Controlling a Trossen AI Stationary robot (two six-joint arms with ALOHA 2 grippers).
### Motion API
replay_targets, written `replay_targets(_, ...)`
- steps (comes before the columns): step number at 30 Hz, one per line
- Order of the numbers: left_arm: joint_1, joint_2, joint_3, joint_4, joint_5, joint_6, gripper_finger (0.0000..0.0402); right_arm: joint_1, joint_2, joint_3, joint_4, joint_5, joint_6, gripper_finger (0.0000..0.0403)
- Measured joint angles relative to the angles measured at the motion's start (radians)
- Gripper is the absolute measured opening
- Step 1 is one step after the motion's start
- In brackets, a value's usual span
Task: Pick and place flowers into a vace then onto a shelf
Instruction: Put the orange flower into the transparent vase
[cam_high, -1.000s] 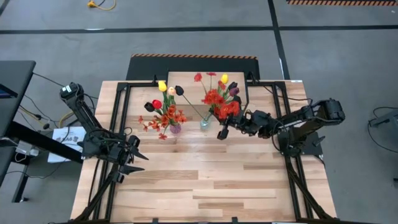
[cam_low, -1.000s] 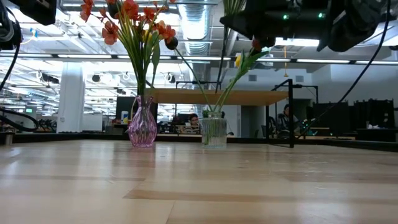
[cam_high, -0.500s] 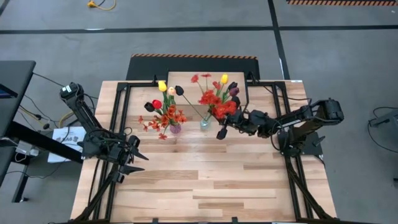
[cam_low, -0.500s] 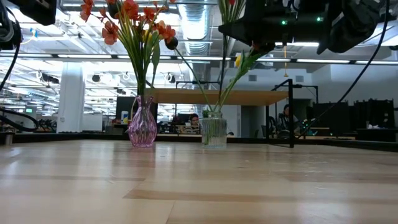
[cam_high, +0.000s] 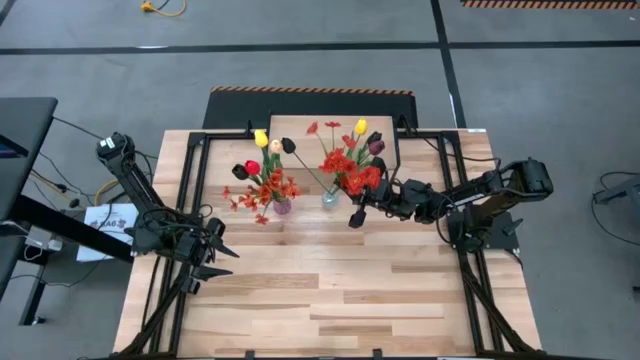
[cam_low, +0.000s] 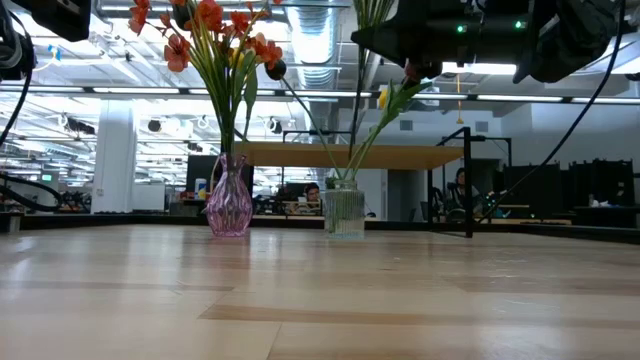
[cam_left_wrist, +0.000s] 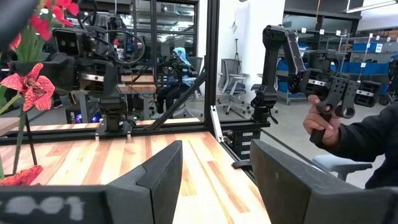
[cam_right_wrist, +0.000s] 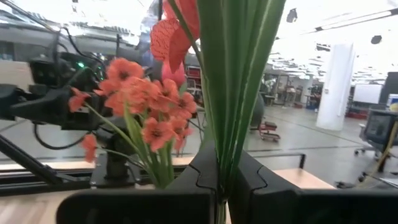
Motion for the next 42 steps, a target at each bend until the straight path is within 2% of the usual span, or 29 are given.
replay_targets(8, 0.0, 0.0, 0.0, -0.001, 0.004, -0.003, 0.0178, 0.063, 0.0, -0.055, 0.069, 0.017, 0.0, 0.0)
replay_targets(13, 0.0, 0.0, 0.0, -0.003, 0.009, -0.009, 0.0178, 0.172, 0.0, -0.123, 0.232, 0.116, -0.036, 0.0)
replay_targets(16, 0.0, 0.0, 0.0, -0.003, 0.009, -0.009, 0.0178, 0.249, -0.031, -0.126, 0.232, 0.17, -0.06, 0.0)
replay_targets(18, 0.0, 0.0, 0.0, -0.003, 0.009, -0.009, 0.0178, 0.282, -0.109, -0.125, 0.096, 0.179, -0.044, 0.0)
replay_targets(20, 0.0, 0.0, 0.0, -0.003, 0.009, -0.009, 0.0178, 0.282, -0.222, -0.11, -0.185, 0.124, 0.025, 0.0)
replay_targets(22, 0.0, 0.0, 0.0, -0.003, 0.009, -0.009, 0.0178, 0.255, -0.339, -0.088, -0.475, 0.007, 0.097, 0.0)
replay_targets(24, 0.0, 0.0, 0.0, -0.003, 0.008, -0.009, 0.0178, 0.222, -0.451, -0.071, -0.678, -0.11, 0.109, 0.0)
replay_targets(26, 0.0, 0.0, 0.0, -0.002, 0.008, -0.01, 0.0178, 0.186, -0.582, -0.064, -0.838, -0.194, 0.107, 0.0)
replay_targets(29, 0.0, 0.0, 0.0, -0.001, 0.008, -0.011, 0.0178, 0.12, -0.795, -0.067, -0.981, -0.358, 0.105, 0.0)
replay_targets(31, 0.0, 0.0, 0.0, -0.002, 0.008, -0.016, 0.0178, 0.106, -0.9, -0.121, -0.933, -0.427, 0.106, 0.0)
replay_targets(33, 0.0, 0.0, 0.0, -0.006, 0.008, -0.028, 0.0178, 0.125, -0.948, -0.218, -0.766, -0.442, 0.108, 0.0)
replay_targets(35, 0.0, 0.0, 0.0, -0.01, 0.008, -0.029, 0.0178, 0.155, -0.942, -0.343, -0.565, -0.42, 0.099, 0.0)
replay_targets(39, 0.0, 0.0, 0.0, -0.01, 0.007, -0.029, 0.0178, 0.205, -0.774, -0.529, -0.132, -0.269, 0.104, 0.0)
replay_targets(42, 0.0, 0.0, 0.0, -0.009, 0.007, -0.029, 0.0178, 0.232, -0.607, -0.548, 0.105, -0.253, 0.105, 0.0)
